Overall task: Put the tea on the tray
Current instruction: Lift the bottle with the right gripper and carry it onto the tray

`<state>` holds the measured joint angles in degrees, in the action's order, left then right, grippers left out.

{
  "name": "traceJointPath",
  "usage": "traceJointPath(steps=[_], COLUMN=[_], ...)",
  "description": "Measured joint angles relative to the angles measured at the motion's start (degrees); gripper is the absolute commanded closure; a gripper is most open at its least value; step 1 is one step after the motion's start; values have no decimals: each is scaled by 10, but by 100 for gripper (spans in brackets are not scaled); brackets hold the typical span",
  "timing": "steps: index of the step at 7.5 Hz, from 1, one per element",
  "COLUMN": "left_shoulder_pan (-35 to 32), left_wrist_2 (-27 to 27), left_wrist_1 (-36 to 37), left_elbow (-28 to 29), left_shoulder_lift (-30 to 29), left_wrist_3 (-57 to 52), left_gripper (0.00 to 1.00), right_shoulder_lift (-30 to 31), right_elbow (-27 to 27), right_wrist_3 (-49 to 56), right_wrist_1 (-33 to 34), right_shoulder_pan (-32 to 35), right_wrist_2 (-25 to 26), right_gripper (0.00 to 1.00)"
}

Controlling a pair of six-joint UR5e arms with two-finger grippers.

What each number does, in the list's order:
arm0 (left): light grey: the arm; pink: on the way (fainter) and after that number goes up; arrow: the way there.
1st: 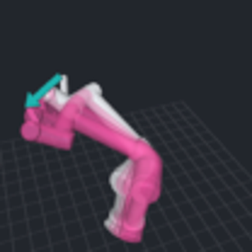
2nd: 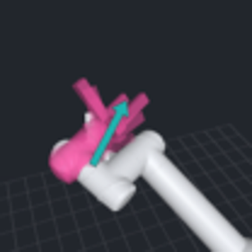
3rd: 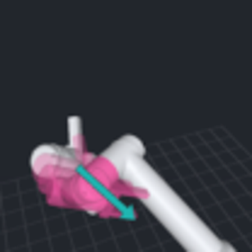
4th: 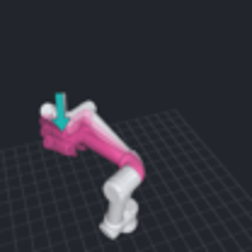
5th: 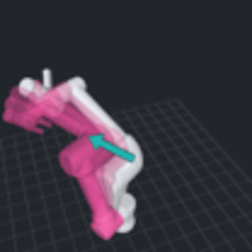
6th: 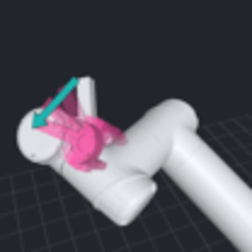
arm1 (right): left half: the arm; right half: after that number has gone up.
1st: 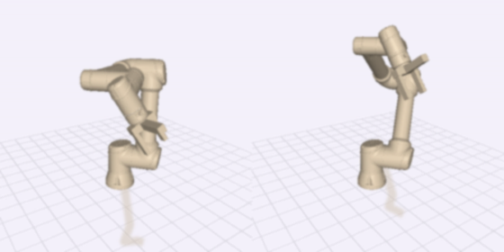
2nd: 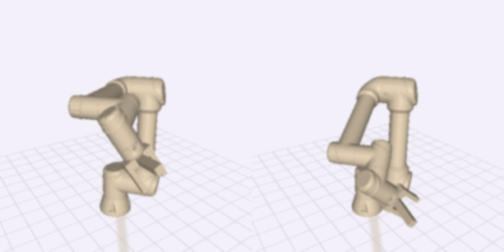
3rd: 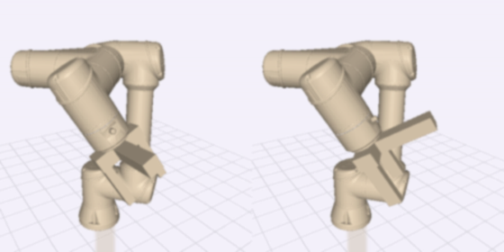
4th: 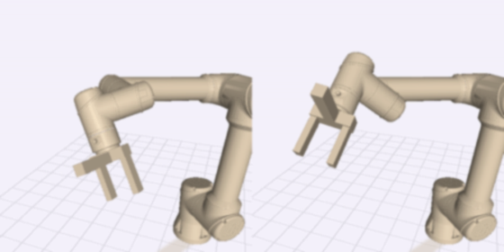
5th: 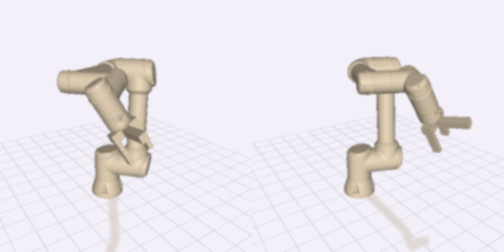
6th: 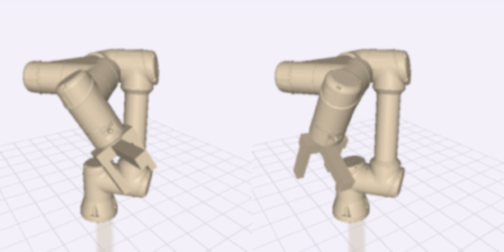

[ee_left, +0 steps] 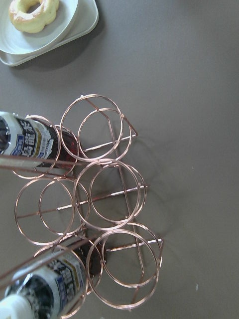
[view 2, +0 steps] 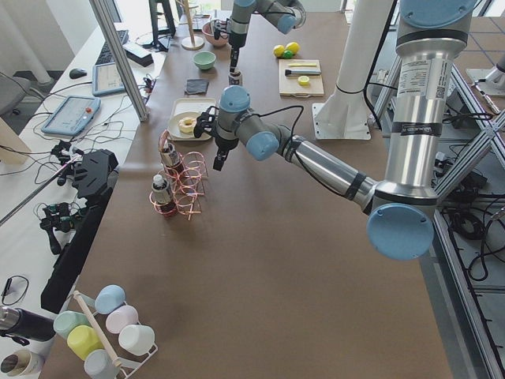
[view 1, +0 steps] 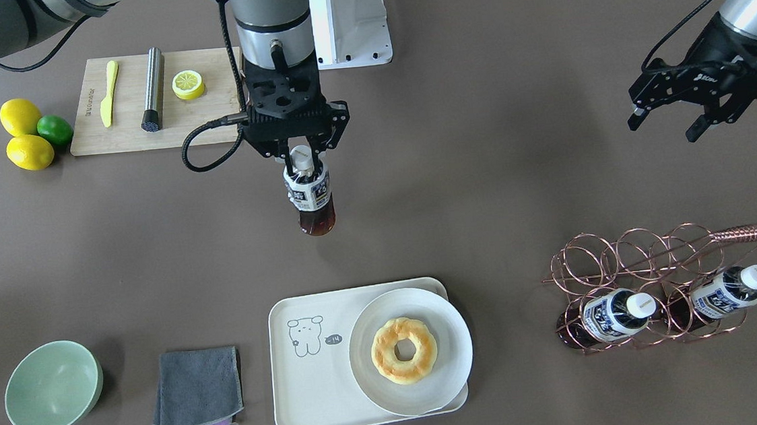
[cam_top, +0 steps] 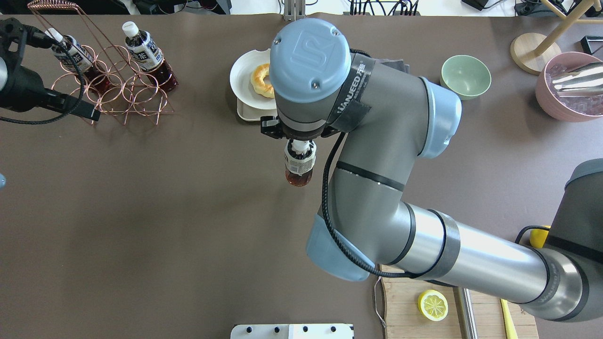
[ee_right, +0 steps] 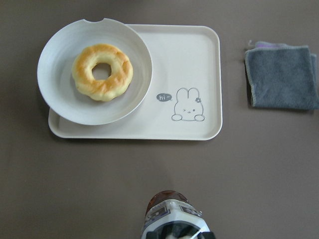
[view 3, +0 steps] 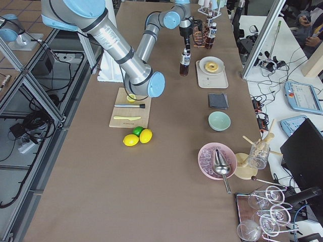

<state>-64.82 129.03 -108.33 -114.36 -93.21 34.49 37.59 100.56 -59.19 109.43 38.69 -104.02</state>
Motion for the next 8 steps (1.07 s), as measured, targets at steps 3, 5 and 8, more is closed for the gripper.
traceJointPath(steps=[3,5,8], left_shoulder_pan=[-99,-123,-129], left_wrist_2=[67,85,88], left_wrist_1=[-7,-13,-15], left_elbow=[-34,-43,-48], left_shoulder_lift=[86,104,108], left_wrist_3=[-85,-98,-99], left_gripper=[3,3,3], right_shoulder_lift=[-55,-116,-125], right_elbow=[-183,-314,-383], right_wrist_3=[81,128,139], right_wrist_1=[-96,-138,-208], right_shoulder_pan=[85,118,123], right_wrist_2=[-46,-65,-74], right_gripper=[100,100,100])
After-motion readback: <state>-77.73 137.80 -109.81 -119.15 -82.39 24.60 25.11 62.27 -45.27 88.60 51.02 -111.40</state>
